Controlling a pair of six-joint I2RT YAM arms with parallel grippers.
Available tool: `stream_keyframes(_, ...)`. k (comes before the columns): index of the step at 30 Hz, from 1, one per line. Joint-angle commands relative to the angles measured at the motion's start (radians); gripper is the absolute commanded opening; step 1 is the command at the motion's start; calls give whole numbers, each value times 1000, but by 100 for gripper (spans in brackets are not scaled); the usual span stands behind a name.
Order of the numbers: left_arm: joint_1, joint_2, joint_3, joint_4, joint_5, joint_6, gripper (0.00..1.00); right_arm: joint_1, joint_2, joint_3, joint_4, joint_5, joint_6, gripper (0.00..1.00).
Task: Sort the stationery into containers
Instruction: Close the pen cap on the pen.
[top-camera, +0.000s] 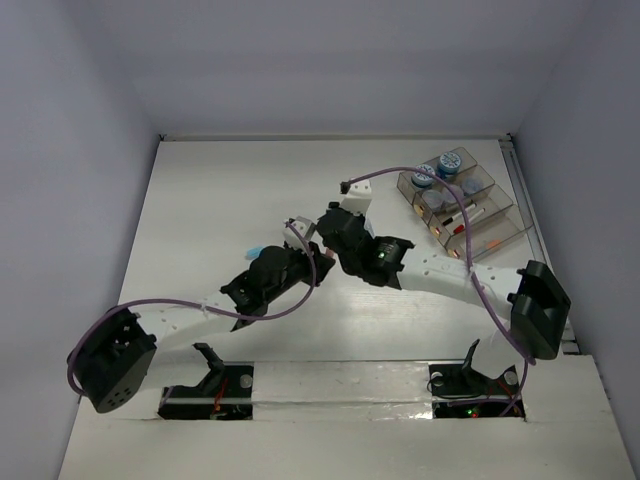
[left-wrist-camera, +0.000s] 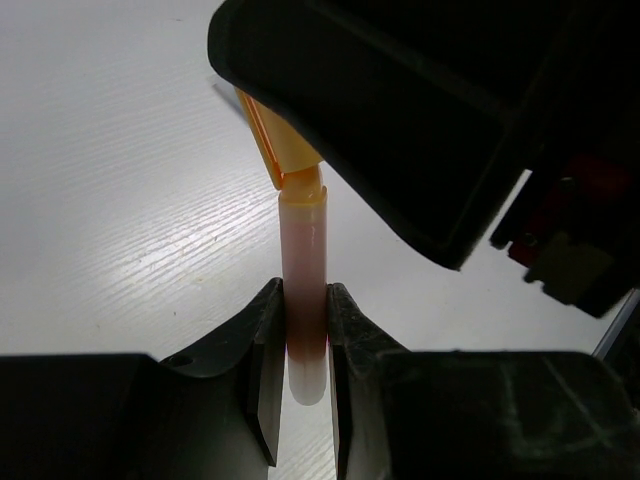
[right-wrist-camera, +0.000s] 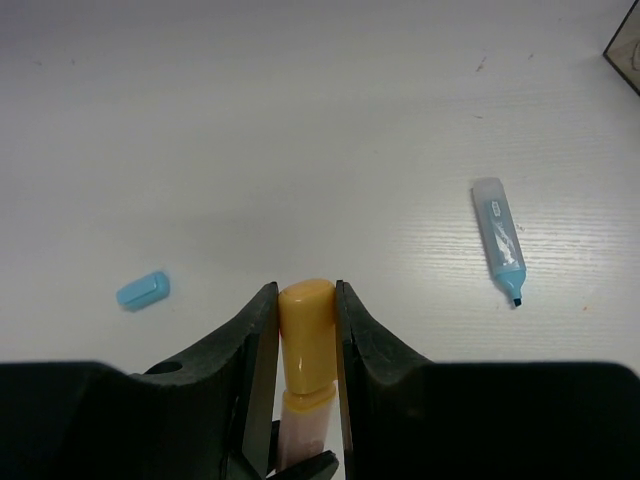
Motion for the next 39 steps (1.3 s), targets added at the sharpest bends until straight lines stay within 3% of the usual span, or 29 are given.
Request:
stream_keyframes(1,3,-58,14,46,-79,-11,0,34,19,29,7,91,46,0)
stream_keyframes(6,3,-101,-20,81,-113,-31,0,54,46,32,-16,126,95,0)
stream_keyframes(18,3,-141,-43,100,-148,-23,0,103,82,17,50,48,164,0)
stream_keyframes(30,3,-158,-48,90,-199,-33,0,161,92,-13,2,114,198,0)
stream_keyframes(35,3,-173,-55,98,-194,-23,0,172,97,-25,-13,49,203,0)
stream_keyframes(39,3,-190,-60,95,-199,-17,0,172,59,-100,74,-79,195,0)
